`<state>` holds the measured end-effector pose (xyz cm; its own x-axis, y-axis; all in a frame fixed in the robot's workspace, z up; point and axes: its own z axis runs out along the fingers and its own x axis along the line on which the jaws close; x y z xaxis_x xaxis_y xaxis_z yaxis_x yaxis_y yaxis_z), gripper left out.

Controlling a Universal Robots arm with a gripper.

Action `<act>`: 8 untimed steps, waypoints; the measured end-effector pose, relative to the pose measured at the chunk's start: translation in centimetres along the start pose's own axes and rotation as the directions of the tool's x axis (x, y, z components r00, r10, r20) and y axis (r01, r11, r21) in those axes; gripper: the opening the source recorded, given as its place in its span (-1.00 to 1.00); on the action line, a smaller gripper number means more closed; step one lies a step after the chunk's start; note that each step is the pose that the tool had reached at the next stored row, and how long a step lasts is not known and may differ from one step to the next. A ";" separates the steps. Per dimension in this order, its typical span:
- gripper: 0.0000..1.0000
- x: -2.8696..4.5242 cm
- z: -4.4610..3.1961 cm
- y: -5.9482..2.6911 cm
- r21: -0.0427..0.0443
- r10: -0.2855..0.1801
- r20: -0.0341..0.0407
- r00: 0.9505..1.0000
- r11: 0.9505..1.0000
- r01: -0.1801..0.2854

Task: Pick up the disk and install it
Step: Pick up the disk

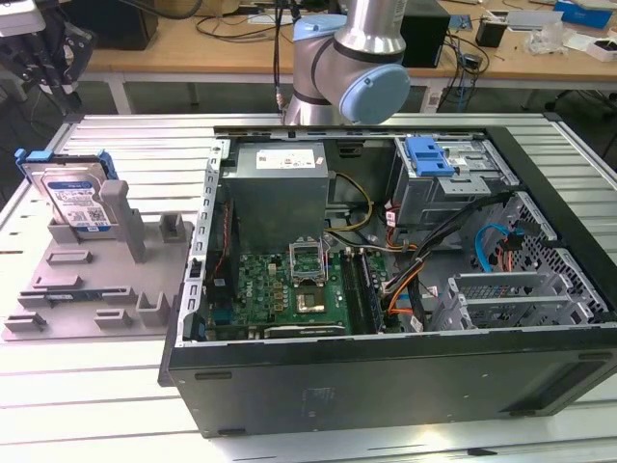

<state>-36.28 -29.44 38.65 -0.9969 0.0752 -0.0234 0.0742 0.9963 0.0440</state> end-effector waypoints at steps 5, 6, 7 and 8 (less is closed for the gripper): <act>-0.79 0.01 0.03 0.00 -0.002 -0.079 -0.006 0.997 0.997 0.079; -0.79 0.01 0.04 0.00 -0.003 -0.120 -0.008 0.993 0.993 0.120; -0.79 0.00 0.05 0.00 -0.005 -0.176 -0.013 0.984 0.984 0.176; -0.79 0.00 0.06 0.00 -0.006 -0.206 -0.018 0.978 0.979 0.206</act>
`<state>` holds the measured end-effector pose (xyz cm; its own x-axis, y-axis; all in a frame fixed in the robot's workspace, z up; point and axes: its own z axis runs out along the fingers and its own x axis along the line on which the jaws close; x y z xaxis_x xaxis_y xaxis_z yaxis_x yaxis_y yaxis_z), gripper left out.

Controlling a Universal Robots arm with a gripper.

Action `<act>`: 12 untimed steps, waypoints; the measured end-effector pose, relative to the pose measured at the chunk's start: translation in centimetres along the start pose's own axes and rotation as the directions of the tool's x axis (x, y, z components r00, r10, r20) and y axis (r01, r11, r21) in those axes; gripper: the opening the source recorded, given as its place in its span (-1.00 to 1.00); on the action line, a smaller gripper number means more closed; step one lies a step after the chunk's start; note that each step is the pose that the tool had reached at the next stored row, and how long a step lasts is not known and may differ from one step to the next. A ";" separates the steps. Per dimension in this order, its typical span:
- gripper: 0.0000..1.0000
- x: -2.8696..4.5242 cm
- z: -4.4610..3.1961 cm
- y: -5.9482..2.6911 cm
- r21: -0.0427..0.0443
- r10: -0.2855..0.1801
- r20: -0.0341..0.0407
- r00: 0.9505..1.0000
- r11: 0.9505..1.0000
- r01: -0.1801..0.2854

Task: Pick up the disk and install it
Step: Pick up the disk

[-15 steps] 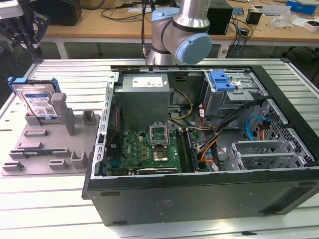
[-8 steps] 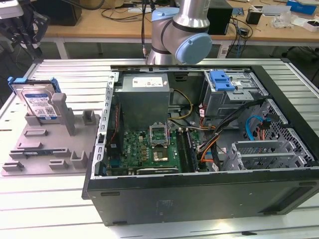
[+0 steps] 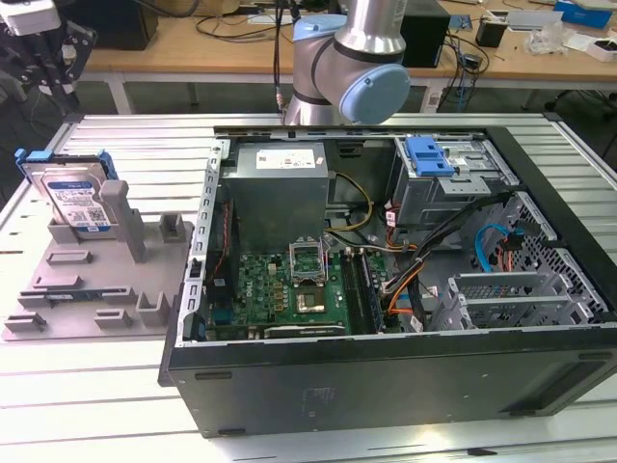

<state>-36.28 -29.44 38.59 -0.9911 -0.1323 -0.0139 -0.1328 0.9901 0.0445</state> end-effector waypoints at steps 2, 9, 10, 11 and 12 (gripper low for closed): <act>-0.77 0.00 0.00 0.00 -0.001 -0.047 -0.007 0.999 0.999 0.047; -0.28 0.00 0.05 0.00 -0.010 -0.230 -0.032 0.973 0.973 0.230; -0.28 0.00 0.06 0.00 -0.011 -0.246 -0.034 0.969 0.969 0.246; -0.28 0.00 0.06 0.00 -0.012 -0.264 -0.035 0.964 0.965 0.264; -0.28 0.00 0.08 0.00 -0.013 -0.290 -0.038 0.956 0.957 0.290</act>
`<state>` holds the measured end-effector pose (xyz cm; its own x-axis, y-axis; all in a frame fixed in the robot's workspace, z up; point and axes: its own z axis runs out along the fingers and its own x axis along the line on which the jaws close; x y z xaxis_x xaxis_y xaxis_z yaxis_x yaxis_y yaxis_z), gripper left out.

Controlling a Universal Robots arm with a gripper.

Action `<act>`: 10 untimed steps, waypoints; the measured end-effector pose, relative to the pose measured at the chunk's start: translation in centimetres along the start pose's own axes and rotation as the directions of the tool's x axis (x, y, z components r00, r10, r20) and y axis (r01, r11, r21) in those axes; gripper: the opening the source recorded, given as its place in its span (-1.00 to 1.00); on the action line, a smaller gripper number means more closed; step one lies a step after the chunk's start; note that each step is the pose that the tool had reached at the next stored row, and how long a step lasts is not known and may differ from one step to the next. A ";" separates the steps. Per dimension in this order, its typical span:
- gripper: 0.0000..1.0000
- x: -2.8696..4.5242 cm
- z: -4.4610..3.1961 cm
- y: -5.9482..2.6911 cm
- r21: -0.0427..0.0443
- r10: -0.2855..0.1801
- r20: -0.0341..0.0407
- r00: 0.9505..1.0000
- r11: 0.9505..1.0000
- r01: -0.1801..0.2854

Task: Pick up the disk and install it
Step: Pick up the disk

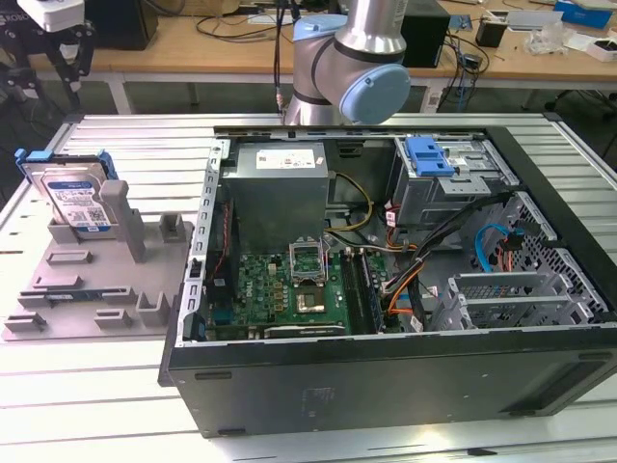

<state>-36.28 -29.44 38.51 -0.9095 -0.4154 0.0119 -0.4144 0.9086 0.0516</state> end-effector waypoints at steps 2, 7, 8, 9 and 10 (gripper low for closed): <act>-0.13 0.00 0.02 0.00 -0.001 -0.052 -0.006 0.999 0.999 0.052; -0.13 0.00 0.10 -0.01 -0.003 -0.170 -0.018 0.985 0.985 0.170; -0.13 0.00 0.12 -0.01 -0.004 -0.196 -0.020 0.980 0.981 0.196; -0.13 0.00 0.13 -0.01 -0.004 -0.212 -0.021 0.977 0.977 0.212; -0.13 0.00 0.14 -0.01 -0.005 -0.230 -0.023 0.973 0.973 0.230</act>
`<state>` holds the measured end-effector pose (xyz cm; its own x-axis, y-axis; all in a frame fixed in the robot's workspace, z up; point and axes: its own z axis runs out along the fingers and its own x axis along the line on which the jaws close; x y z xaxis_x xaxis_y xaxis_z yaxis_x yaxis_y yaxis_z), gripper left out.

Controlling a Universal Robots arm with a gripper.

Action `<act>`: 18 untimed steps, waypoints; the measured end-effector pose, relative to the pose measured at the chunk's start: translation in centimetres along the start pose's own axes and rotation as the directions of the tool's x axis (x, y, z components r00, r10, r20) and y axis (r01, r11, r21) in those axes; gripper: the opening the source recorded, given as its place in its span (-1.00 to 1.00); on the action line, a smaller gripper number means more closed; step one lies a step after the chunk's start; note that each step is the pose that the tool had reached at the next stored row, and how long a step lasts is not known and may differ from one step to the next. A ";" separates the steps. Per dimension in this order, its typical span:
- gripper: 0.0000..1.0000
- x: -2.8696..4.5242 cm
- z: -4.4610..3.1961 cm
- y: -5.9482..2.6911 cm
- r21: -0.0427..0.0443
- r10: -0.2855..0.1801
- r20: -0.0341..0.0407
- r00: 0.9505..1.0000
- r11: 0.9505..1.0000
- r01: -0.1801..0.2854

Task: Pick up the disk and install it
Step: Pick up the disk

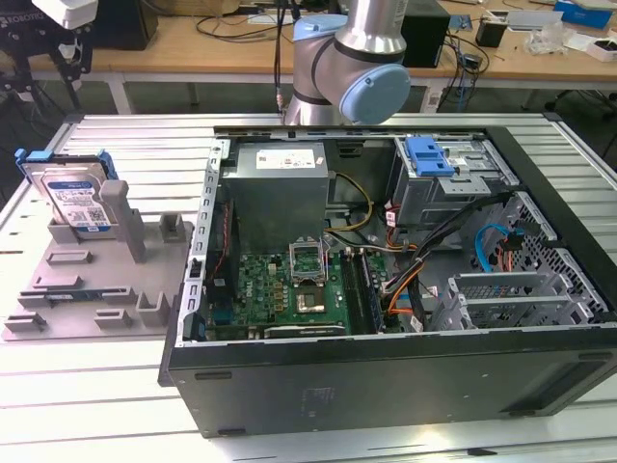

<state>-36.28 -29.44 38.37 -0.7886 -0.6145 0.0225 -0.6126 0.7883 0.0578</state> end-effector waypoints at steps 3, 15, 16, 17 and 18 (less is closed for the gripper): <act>-0.13 0.00 0.01 0.00 0.000 -0.057 -0.005 0.998 0.998 0.057; -0.13 0.00 0.03 0.02 0.003 -0.302 -0.021 0.953 0.953 0.302; -0.13 0.00 0.03 0.02 0.003 -0.327 -0.022 0.945 0.945 0.327; -0.13 0.00 0.03 0.01 0.003 -0.347 -0.024 0.938 0.938 0.347; -0.13 0.00 0.03 0.01 0.003 -0.365 -0.025 0.931 0.931 0.365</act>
<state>-36.29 -29.43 38.34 -0.5092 -0.8603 0.0246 -0.8583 0.5097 0.0592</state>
